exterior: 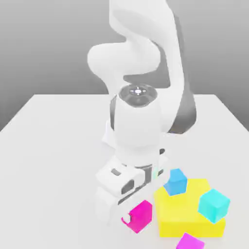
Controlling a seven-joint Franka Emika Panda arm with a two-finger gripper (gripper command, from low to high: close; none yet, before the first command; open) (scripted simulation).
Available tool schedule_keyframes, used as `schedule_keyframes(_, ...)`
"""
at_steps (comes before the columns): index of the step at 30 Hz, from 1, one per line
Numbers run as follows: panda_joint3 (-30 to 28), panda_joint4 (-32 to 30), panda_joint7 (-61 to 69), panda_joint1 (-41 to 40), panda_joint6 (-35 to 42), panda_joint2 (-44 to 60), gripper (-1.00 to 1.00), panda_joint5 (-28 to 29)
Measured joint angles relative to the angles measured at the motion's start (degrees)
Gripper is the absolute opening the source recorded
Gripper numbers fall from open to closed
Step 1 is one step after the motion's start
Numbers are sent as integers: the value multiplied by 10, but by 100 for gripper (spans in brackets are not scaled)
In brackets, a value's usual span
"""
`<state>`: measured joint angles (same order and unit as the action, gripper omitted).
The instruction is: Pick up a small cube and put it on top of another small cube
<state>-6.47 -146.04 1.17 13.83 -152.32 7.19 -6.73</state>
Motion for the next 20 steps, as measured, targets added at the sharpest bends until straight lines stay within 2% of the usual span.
schedule_keyframes(5, 23, -52, -7, 45, 48, -99, -100, 8)
schedule_keyframes(11, 64, -116, -38, 64, 101, -223, -100, 49)
schedule_keyframes(13, 73, -130, -44, 67, 85, -223, -100, 57)
schedule_keyframes(17, 76, -145, -47, 67, 1, -153, -100, 62)
schedule_keyframes(18, 76, -147, -48, 67, -14, -141, 100, 63)
schedule_keyframes(20, 76, -147, -48, 67, -14, -141, 100, 63)
